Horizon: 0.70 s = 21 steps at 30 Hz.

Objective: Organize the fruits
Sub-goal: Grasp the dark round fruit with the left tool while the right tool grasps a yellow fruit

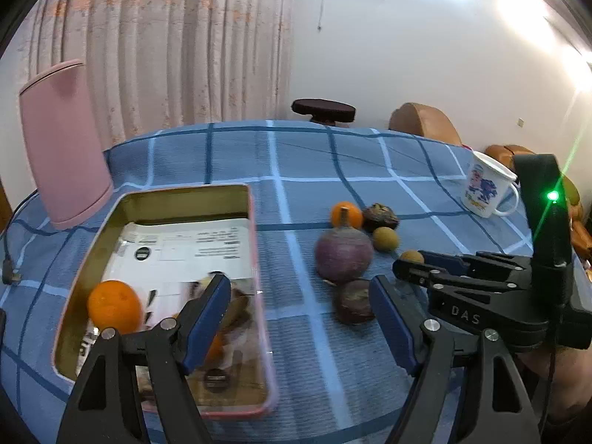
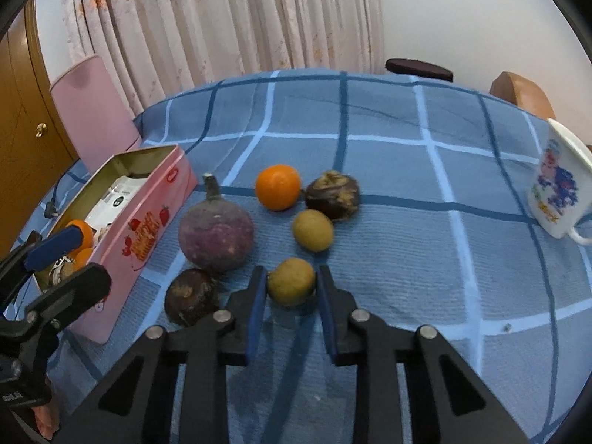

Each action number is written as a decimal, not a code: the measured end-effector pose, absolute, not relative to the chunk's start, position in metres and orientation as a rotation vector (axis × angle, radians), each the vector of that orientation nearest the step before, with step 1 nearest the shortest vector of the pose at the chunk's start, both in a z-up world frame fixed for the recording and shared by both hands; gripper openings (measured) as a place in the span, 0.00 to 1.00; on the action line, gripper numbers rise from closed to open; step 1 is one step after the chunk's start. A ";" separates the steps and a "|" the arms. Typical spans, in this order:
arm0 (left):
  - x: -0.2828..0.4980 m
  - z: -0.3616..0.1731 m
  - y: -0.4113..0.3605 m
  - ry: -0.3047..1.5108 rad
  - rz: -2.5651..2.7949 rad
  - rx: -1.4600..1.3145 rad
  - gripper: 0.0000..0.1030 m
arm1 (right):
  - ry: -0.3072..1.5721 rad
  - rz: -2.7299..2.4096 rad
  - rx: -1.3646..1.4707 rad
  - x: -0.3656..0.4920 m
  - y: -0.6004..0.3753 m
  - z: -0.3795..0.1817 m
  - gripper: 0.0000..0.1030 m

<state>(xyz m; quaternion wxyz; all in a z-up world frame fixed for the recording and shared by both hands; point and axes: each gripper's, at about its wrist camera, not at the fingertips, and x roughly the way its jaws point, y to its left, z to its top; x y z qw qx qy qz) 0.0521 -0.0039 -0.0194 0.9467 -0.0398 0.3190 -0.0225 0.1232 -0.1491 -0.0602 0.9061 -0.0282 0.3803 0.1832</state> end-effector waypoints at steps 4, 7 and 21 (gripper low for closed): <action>0.058 -0.021 -0.020 0.659 -0.066 -0.051 0.76 | 0.760 0.355 -0.050 0.114 -0.163 -0.056 0.29; 0.062 -0.023 -0.032 0.676 -0.067 -0.026 0.76 | 0.747 0.352 -0.041 0.112 -0.167 -0.055 0.29; 0.083 -0.043 -0.052 0.778 -0.079 0.033 0.59 | 0.736 0.365 0.029 0.111 -0.180 -0.053 0.29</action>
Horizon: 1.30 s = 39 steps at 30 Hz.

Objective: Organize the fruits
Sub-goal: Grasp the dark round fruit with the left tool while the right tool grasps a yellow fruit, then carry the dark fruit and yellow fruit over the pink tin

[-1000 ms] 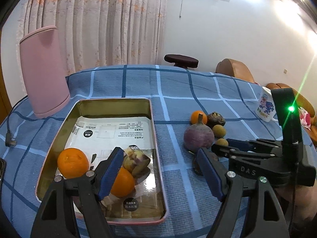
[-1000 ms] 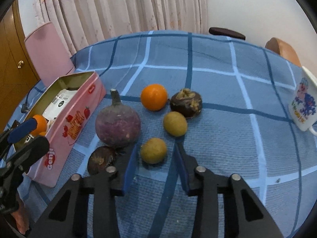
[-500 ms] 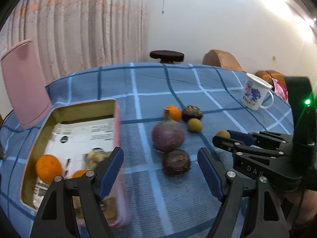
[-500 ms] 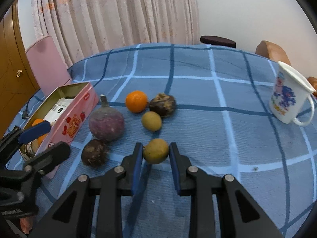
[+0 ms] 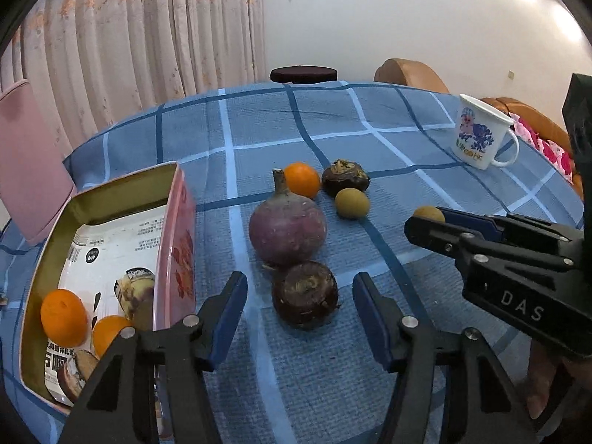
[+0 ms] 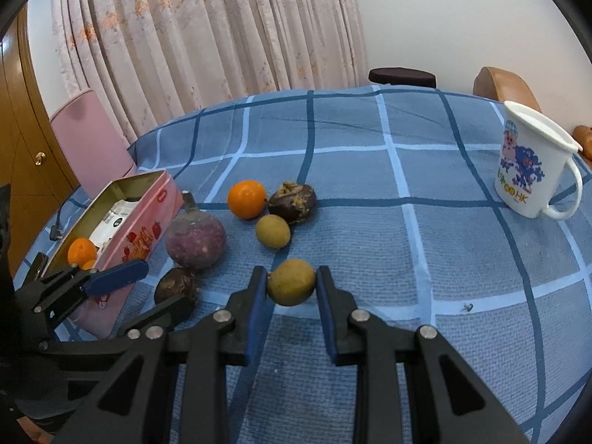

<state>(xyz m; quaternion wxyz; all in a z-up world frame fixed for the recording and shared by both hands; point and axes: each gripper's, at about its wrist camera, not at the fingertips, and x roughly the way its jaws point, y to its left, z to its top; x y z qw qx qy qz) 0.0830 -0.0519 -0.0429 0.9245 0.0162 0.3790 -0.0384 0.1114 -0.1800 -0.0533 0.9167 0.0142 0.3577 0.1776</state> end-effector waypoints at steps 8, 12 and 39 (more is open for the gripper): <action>0.084 -0.043 -0.073 0.773 -0.100 0.115 0.58 | 0.724 0.357 0.051 0.110 -0.184 -0.052 0.29; 0.096 -0.050 -0.061 0.831 -0.096 0.053 0.48 | 0.725 0.359 0.050 0.112 -0.184 -0.052 0.29; 0.075 -0.029 -0.036 0.676 -0.059 -0.036 0.39 | 0.610 0.368 -0.034 0.090 -0.172 -0.040 0.29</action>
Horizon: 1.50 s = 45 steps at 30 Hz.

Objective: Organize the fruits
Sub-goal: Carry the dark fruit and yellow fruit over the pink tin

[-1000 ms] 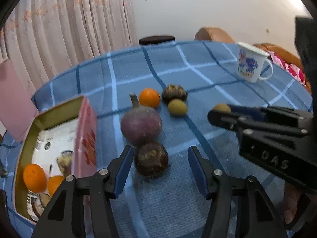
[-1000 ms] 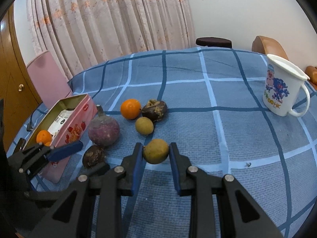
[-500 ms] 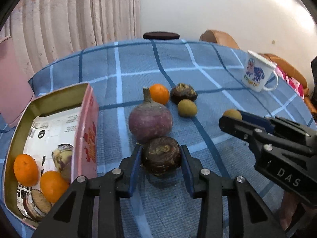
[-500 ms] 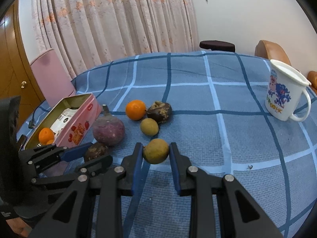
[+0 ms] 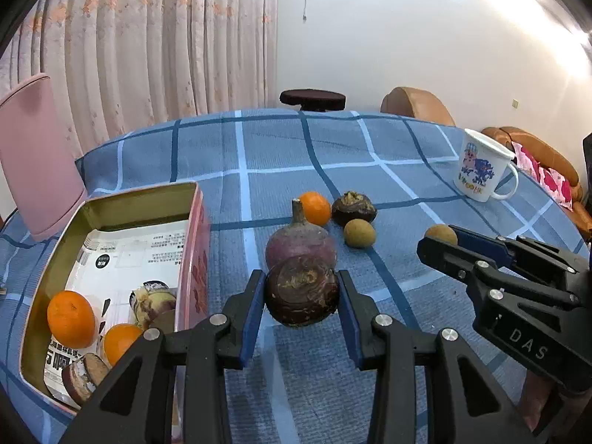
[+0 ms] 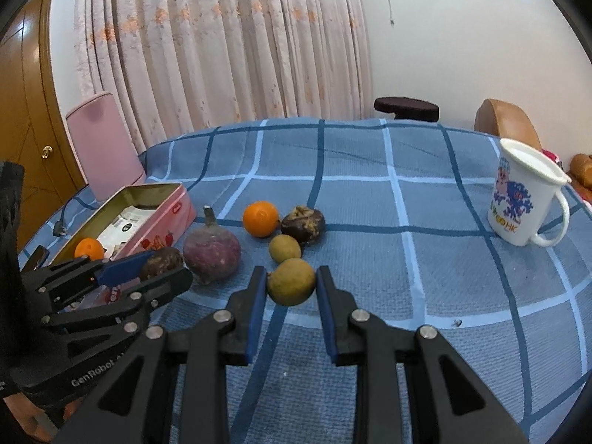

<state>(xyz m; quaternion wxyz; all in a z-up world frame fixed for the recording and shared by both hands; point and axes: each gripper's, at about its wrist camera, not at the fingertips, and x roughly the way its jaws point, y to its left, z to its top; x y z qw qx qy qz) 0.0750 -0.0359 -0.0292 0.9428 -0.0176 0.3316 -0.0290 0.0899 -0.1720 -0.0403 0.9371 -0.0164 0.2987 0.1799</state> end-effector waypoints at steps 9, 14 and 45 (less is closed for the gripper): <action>0.067 -0.022 -0.034 0.614 -0.035 -0.028 0.39 | 0.574 0.375 -0.036 0.084 -0.172 -0.037 0.29; 0.065 -0.020 -0.031 0.591 -0.023 -0.032 0.39 | 0.558 0.386 -0.050 0.082 -0.166 -0.035 0.29; 0.049 -0.008 0.030 0.521 0.174 -0.028 0.39 | 0.511 0.533 -0.139 0.089 -0.082 -0.017 0.29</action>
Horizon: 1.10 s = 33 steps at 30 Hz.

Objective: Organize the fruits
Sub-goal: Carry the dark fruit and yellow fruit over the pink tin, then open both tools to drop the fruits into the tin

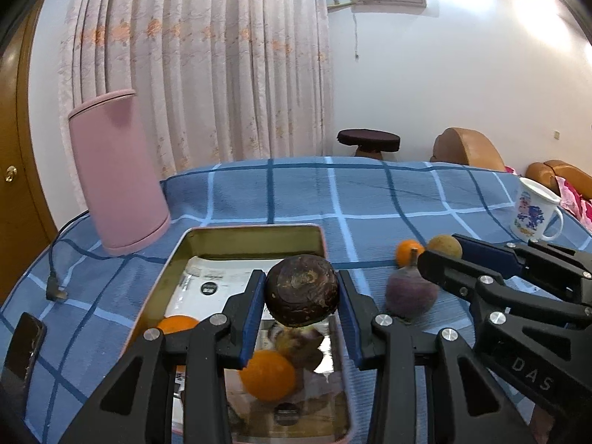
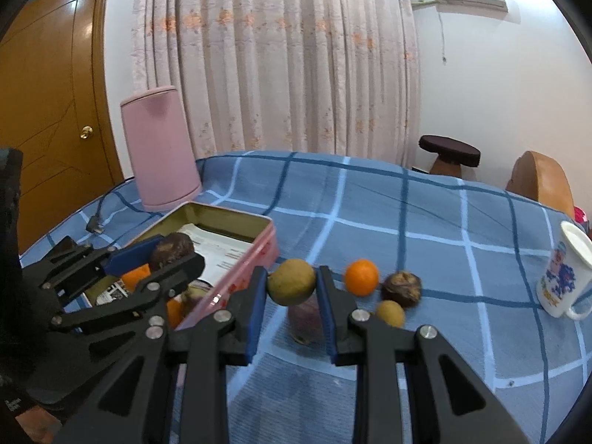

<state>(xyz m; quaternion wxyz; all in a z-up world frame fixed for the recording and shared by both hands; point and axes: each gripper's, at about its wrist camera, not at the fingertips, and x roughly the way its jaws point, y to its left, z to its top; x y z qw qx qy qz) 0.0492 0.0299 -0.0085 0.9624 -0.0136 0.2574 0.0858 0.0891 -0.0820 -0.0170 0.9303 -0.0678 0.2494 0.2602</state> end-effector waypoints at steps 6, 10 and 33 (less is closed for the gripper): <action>0.048 -0.011 0.051 0.548 0.210 -0.048 0.39 | 0.533 0.581 -0.134 0.093 -0.061 -0.018 0.29; 0.046 -0.013 0.071 0.566 0.239 -0.078 0.39 | 0.555 0.617 -0.137 0.094 -0.046 -0.023 0.29; 0.031 -0.024 0.117 0.650 0.245 -0.192 0.49 | 0.636 0.774 -0.141 0.089 -0.008 -0.045 0.49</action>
